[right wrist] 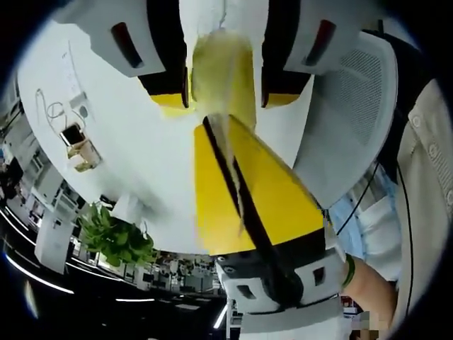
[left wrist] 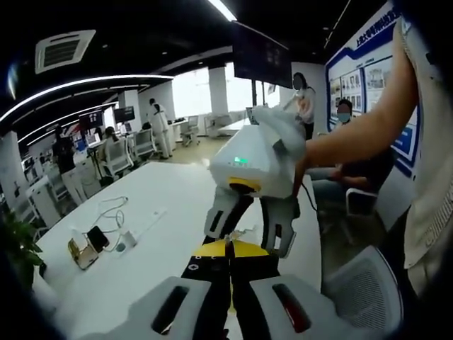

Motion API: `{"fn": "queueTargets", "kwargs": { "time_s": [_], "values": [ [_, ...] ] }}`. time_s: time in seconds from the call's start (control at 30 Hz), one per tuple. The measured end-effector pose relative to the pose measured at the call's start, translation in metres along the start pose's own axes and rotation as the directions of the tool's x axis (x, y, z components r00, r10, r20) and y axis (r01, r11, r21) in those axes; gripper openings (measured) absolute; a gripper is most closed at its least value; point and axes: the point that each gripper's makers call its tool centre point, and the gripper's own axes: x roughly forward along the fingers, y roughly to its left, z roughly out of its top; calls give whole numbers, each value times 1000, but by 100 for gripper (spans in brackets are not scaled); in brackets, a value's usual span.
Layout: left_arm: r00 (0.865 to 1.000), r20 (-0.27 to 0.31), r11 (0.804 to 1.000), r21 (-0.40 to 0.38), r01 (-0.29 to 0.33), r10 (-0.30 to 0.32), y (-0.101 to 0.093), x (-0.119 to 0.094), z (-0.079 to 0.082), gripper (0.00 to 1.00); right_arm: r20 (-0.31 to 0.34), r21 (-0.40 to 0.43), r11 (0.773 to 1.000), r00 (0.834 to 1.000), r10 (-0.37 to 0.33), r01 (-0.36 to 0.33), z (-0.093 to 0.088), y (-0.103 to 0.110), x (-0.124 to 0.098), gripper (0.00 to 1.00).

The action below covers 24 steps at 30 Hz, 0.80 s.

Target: Compare the silicone blocks by pressing each to a similar depth, holding the contact briefly, and releasing to observe deformation and rebound differences across the visible hardness samples.

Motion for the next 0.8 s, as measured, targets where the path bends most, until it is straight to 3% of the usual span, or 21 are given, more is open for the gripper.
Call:
{"fn": "queueTargets", "kwargs": {
  "time_s": [0.23,0.47,0.7,0.8],
  "values": [
    [1000,-1,1000,-18,-15,15,4,4,-4,0,46,22,997,996,-71,70,-1,-8,-21,46],
    [1000,-11,999,-46,-25,25,3,15,-6,0,123,114,978,974,-190,176,-9,-12,-56,53],
    [1000,-13,995,-97,-28,27,3,31,-11,0,262,268,931,911,-317,247,-15,-6,-100,58],
    [999,-15,991,-129,-30,28,2,39,-14,0,281,319,909,889,-362,269,-24,-3,-114,62]
  ]
}}
